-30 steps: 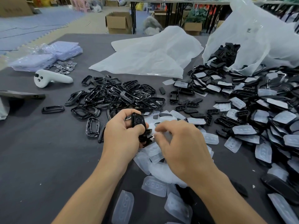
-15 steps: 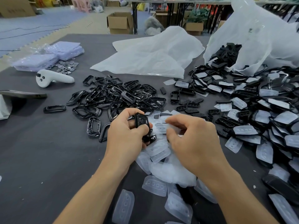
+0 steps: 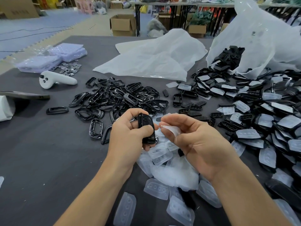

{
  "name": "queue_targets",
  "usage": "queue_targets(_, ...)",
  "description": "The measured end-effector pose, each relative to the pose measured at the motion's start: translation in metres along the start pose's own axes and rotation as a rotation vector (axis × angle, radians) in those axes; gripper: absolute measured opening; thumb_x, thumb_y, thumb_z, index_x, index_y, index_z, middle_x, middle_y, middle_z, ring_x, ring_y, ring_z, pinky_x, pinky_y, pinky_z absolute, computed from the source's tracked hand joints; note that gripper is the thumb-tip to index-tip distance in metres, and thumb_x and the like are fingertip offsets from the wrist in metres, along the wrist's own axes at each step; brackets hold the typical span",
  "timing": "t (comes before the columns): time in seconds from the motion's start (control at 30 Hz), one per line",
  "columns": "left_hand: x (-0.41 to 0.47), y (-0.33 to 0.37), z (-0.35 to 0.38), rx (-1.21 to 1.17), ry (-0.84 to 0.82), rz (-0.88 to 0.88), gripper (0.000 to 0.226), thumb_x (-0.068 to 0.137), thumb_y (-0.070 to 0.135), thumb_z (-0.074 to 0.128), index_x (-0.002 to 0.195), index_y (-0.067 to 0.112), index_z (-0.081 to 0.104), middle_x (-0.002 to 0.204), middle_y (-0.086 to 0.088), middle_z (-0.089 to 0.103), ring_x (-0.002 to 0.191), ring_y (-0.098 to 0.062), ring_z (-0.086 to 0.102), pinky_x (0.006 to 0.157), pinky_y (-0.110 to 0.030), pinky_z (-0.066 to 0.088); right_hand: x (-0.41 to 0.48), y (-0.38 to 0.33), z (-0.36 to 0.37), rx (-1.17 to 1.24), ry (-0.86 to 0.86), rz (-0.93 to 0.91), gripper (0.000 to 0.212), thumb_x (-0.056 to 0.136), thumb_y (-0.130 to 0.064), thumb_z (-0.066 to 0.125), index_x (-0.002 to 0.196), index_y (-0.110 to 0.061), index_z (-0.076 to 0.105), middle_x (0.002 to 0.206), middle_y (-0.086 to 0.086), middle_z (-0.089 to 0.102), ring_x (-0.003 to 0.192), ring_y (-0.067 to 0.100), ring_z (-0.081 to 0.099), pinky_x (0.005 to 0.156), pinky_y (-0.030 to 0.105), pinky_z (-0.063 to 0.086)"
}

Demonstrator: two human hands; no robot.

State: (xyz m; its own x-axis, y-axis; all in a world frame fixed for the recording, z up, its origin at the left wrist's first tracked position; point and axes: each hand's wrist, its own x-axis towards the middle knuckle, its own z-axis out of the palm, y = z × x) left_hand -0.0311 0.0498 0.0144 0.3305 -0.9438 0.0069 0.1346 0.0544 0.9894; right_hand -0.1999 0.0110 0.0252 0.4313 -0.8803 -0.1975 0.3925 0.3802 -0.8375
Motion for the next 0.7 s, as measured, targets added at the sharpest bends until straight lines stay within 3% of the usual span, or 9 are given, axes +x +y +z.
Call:
queue_targets(0.2, 0.0004, 0.0000, -0.0016, -0.027, 0.014, 0.008, 0.033, 0.079, -0.008, 0.063, 0.098, 0.019, 0.068, 0.077, -0.007, 0.077, 0.053, -0.017, 0.064, 0.039, -0.023, 0.043, -0.0007, -0.0003, 0.0018, -0.022, -0.031, 0.020, 0.078, 0.065, 0.042, 0.023, 0.112, 0.005, 0.072, 0.114, 0.020, 0.075, 0.112, 0.021, 0.073, 0.086, 0.024, 0.060)
queue_targets(0.4, 0.0006, -0.0022, -0.0023, -0.026, 0.013, 0.024, 0.039, 0.079, -0.008, 0.064, 0.088, 0.029, 0.072, 0.072, -0.003, 0.073, 0.051, -0.016, 0.062, 0.039, -0.024, 0.043, -0.0035, -0.0051, 0.0053, -0.059, -0.020, 0.008, 0.048, 0.082, 0.034, 0.047, 0.100, 0.001, 0.076, 0.100, 0.013, 0.076, 0.087, 0.018, 0.074, 0.080, 0.023, 0.061)
queue_targets(0.63, -0.0008, 0.0030, -0.0044, -0.034, 0.020, 0.080, 0.032, 0.071, 0.004, 0.063, 0.095, 0.025, 0.069, 0.079, -0.009, 0.078, 0.055, -0.013, 0.063, 0.039, -0.024, 0.042, -0.0018, -0.0045, 0.0072, -0.078, 0.076, 0.006, 0.039, 0.085, 0.027, 0.054, 0.089, -0.001, 0.081, 0.097, 0.016, 0.077, 0.085, 0.020, 0.076, 0.074, 0.022, 0.060)
queue_targets(0.7, -0.0023, 0.0061, -0.0078, 0.044, -0.087, 0.144, 0.035, 0.075, 0.004, 0.063, 0.095, 0.032, 0.069, 0.081, -0.007, 0.078, 0.055, -0.012, 0.061, 0.041, -0.022, 0.042, 0.0004, -0.0033, 0.0061, -0.113, 0.134, 0.003, 0.038, 0.086, 0.024, 0.056, 0.081, -0.004, 0.083, 0.097, 0.016, 0.079, 0.085, 0.021, 0.076, 0.072, 0.021, 0.060)
